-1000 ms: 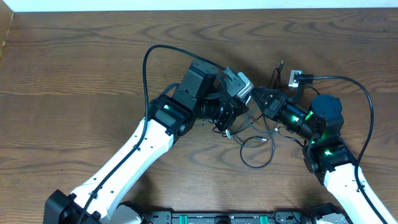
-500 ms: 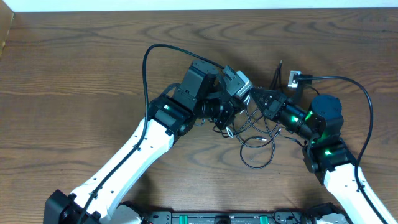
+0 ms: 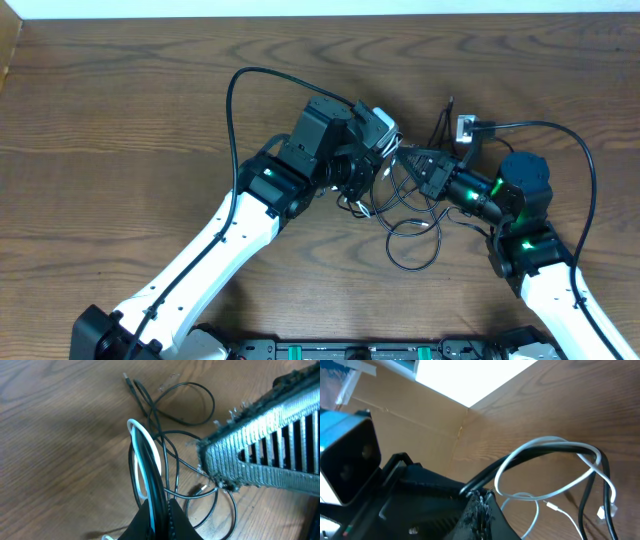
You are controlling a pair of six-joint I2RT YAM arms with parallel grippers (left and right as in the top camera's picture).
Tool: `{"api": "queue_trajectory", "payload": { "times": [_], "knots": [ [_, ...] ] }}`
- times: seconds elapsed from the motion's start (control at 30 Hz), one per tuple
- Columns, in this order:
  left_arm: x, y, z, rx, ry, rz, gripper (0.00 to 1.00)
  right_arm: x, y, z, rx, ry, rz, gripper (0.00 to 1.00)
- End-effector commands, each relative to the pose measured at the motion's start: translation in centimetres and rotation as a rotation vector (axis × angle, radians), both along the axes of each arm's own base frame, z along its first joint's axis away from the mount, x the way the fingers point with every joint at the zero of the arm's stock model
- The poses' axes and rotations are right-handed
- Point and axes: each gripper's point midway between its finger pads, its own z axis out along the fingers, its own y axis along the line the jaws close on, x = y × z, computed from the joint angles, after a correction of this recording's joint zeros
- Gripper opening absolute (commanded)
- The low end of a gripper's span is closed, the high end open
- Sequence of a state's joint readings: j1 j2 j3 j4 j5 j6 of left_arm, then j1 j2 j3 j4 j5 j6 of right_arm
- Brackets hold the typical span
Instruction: Untangle cables
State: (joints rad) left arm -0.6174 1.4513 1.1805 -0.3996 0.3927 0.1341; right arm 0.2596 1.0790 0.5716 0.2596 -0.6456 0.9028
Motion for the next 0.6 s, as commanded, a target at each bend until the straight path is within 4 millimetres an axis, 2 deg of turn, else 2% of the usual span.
{"api": "queue_trajectory", "payload": {
  "times": [0.0,0.03,0.17,0.27,0.33,0.43,0.57],
  "knots": [
    [0.4,-0.1,0.8,-0.021,-0.003,0.030,0.08,-0.5,0.3,-0.1,-0.051,-0.049,0.039,0.01],
    [0.5,-0.1,0.9,-0.030,0.008,0.042,0.08,-0.5,0.3,-0.4,-0.067,-0.053,0.044,0.04],
    [0.7,-0.4,1.3,-0.075,0.046,0.089,0.08,-1.0,0.1,-2.1,-0.181,-0.100,0.084,0.43],
    [0.8,-0.6,1.6,-0.122,0.097,0.139,0.08,-1.6,0.0,-3.3,-0.264,-0.137,0.125,0.66],
    [0.4,-1.0,1.8,-0.145,0.110,0.113,0.08,-1.7,0.0,-3.5,-0.301,-0.173,0.146,0.71],
    [-0.4,-1.9,2.5,-0.190,0.132,0.057,0.08,-1.9,0.3,-3.5,-0.364,-0.268,0.187,0.74],
    [-0.7,-2.5,3.2,-0.246,0.180,0.061,0.08,-2.1,0.6,-3.5,-0.426,-0.366,0.224,0.63]
  ]
}}
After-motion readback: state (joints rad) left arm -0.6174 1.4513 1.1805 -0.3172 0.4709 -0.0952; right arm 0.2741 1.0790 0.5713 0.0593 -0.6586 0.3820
